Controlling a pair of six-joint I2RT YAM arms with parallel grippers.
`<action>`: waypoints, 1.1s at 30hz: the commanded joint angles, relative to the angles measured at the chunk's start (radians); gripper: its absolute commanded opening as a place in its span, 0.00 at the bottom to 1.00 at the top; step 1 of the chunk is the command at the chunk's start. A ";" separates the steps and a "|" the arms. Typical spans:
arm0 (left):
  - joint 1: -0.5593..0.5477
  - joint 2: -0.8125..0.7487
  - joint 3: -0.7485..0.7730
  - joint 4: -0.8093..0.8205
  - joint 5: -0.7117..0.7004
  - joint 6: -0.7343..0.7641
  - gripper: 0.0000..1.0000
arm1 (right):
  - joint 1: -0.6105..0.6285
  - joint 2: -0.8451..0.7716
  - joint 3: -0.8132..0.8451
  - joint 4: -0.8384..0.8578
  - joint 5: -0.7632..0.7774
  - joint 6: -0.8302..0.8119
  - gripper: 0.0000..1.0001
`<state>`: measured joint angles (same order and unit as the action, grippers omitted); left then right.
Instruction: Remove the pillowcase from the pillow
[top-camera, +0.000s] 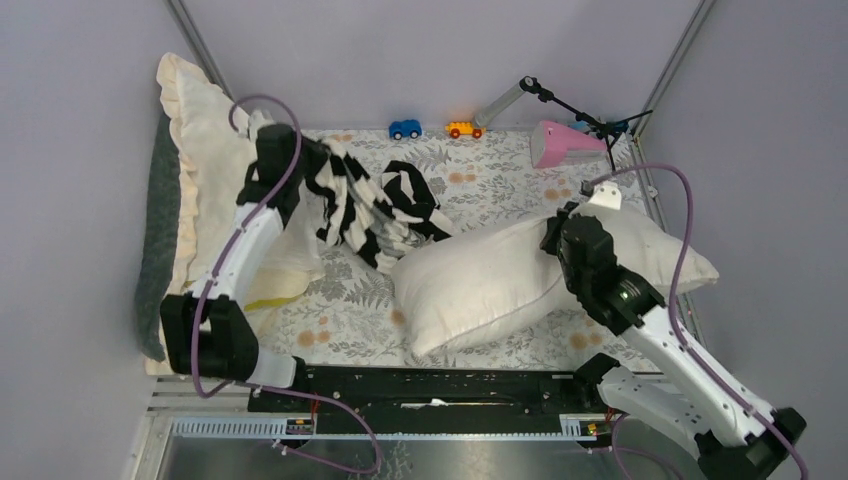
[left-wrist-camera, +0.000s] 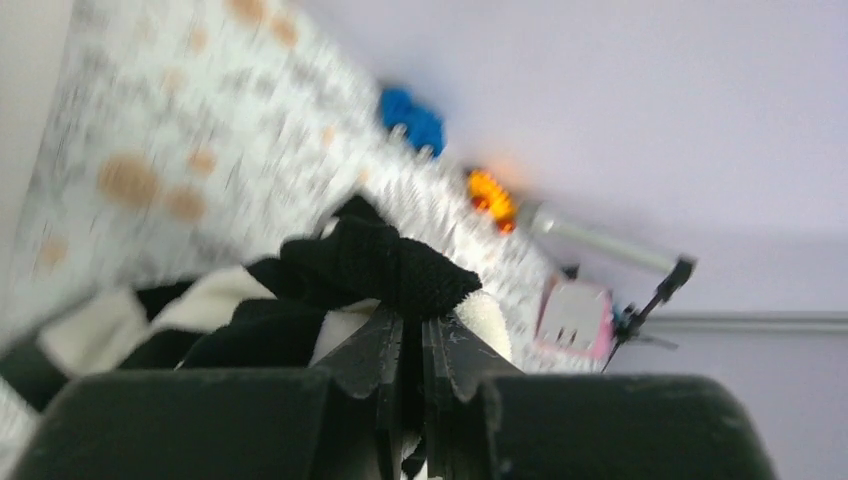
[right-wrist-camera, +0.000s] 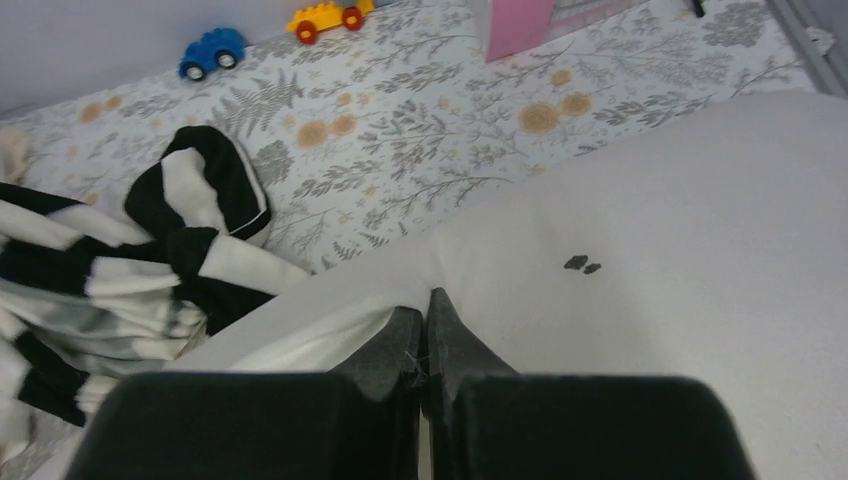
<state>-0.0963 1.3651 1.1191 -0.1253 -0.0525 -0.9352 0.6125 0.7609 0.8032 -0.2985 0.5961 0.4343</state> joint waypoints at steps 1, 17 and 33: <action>0.068 0.096 0.369 -0.041 -0.096 0.106 0.08 | -0.007 0.142 0.164 0.202 0.216 -0.003 0.00; 0.253 0.370 0.665 0.019 0.212 -0.037 0.03 | -0.364 0.555 0.604 0.249 -0.368 0.130 0.00; 0.147 0.172 0.240 0.069 0.092 -0.037 0.99 | -0.365 0.401 0.323 0.288 -0.435 0.114 0.95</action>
<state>0.0566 1.7176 1.4868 -0.1753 0.1059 -0.9745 0.2440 1.2686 1.1908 -0.1200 0.1715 0.5388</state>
